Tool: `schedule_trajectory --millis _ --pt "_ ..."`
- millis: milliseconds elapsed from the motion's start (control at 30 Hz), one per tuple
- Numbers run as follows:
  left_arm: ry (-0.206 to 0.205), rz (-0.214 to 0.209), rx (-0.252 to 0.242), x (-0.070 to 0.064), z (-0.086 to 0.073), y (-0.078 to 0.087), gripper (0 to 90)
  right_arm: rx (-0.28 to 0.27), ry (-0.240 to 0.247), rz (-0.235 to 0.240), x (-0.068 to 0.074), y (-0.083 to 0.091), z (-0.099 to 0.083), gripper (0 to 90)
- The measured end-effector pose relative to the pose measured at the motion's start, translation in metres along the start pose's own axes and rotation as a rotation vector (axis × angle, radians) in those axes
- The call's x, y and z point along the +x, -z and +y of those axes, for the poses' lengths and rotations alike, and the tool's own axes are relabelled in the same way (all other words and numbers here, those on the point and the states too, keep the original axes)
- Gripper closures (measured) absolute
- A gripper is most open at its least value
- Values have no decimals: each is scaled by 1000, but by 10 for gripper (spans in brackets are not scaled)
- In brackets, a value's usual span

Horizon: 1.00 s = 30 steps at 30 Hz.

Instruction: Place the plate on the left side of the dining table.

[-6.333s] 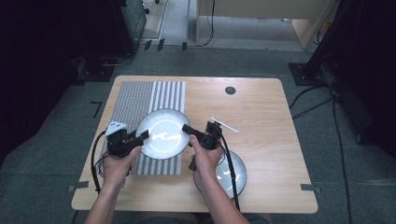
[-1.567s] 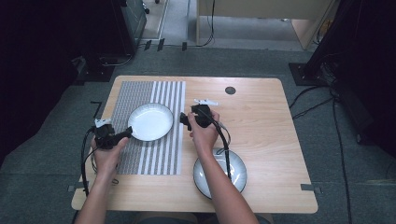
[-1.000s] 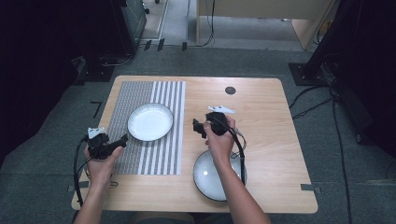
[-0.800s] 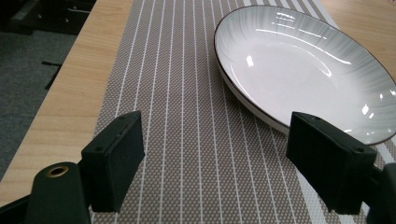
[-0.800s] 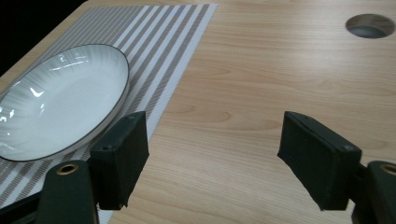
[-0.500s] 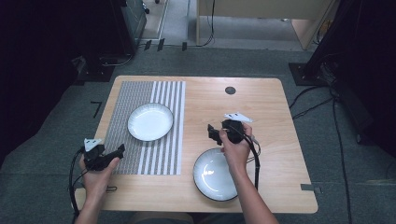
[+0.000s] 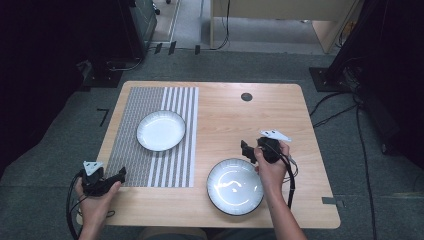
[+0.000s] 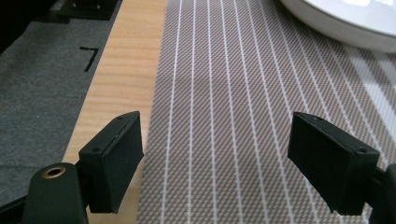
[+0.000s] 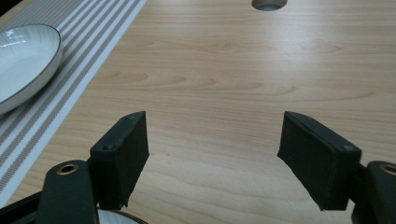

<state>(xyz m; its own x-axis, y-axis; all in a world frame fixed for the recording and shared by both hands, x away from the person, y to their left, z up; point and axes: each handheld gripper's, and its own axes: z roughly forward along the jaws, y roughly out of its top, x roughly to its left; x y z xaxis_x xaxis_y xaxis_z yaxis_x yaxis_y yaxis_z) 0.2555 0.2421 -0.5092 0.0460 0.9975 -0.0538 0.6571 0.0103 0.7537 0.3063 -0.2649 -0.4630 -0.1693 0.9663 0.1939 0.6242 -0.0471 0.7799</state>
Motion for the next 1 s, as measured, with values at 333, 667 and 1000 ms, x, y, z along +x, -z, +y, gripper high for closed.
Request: schedule_trajectory --millis 333,667,1000 --pt "-24 6 29 6 -8 4 182 -3 -31 -44 -30 19 -17 238" --pt "-27 4 40 6 -9 3 182 8 -68 -98 -65 37 -38 238" --pt "-30 11 39 5 -9 2 184 29 -98 -163 -96 55 -61 239"
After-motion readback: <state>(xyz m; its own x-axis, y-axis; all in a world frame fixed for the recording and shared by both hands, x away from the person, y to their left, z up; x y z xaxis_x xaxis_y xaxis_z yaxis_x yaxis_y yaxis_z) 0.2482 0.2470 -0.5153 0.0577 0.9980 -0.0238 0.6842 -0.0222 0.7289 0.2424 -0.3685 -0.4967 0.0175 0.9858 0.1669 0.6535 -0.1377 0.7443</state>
